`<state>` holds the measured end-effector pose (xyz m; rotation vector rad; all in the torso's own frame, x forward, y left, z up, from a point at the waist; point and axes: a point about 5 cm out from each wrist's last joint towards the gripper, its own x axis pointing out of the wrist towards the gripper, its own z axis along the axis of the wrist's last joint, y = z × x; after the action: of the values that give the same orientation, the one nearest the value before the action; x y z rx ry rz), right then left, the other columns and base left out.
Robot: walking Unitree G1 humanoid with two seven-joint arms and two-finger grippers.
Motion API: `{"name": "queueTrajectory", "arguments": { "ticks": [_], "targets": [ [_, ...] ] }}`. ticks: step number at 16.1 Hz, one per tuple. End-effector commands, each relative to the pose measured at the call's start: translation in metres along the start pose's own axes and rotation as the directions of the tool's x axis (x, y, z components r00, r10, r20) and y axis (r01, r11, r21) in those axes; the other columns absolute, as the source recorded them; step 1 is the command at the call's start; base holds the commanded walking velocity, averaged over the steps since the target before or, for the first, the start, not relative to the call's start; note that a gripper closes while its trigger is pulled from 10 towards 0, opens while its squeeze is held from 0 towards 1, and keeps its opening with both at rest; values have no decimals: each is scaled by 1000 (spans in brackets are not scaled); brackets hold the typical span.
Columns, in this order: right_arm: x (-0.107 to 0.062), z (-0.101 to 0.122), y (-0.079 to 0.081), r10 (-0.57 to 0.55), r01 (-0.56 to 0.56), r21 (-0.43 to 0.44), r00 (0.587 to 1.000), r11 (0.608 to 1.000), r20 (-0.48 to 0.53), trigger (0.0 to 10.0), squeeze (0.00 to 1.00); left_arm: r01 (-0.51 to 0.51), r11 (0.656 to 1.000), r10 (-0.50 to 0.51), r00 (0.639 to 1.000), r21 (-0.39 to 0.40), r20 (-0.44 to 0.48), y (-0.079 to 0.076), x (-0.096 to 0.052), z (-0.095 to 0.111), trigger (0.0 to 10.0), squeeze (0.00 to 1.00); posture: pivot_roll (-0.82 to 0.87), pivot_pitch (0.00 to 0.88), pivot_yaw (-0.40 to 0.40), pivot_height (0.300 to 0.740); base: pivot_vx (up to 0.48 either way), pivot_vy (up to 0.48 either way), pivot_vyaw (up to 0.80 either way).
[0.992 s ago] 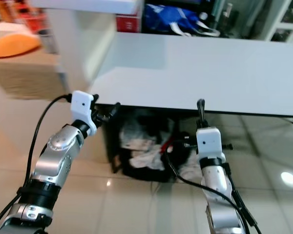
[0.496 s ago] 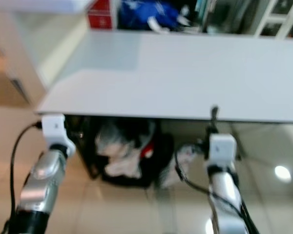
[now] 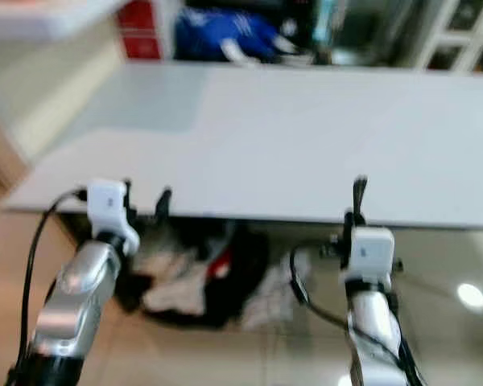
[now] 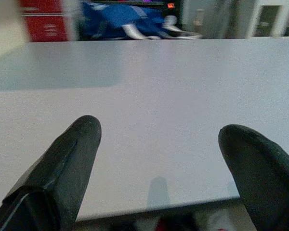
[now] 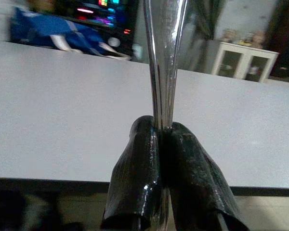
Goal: Setting the table
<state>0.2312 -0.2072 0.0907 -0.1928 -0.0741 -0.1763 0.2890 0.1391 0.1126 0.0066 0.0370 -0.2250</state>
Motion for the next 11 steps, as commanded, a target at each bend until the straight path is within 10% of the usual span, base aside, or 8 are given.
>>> {"name": "queueTrajectory", "arguments": {
  "ticks": [1, 11],
  "targets": [
    [1, 5, -7, -28, 29, -18, 999, 999, 27, 0, 0, 48, 999, -48, 999, 1, 2, -9, 3, 4, 10000, 0, -42, 0, 33, 740, 307, -368, 0],
    [2, 6, -2, -16, 17, -32, 1000, 999, 26, 0, 0, 71, 997, -71, 997, -6, 8, -11, 11, 10, 10000, 0, -50, 0, 38, 740, 306, -366, 0]
  ]
}}
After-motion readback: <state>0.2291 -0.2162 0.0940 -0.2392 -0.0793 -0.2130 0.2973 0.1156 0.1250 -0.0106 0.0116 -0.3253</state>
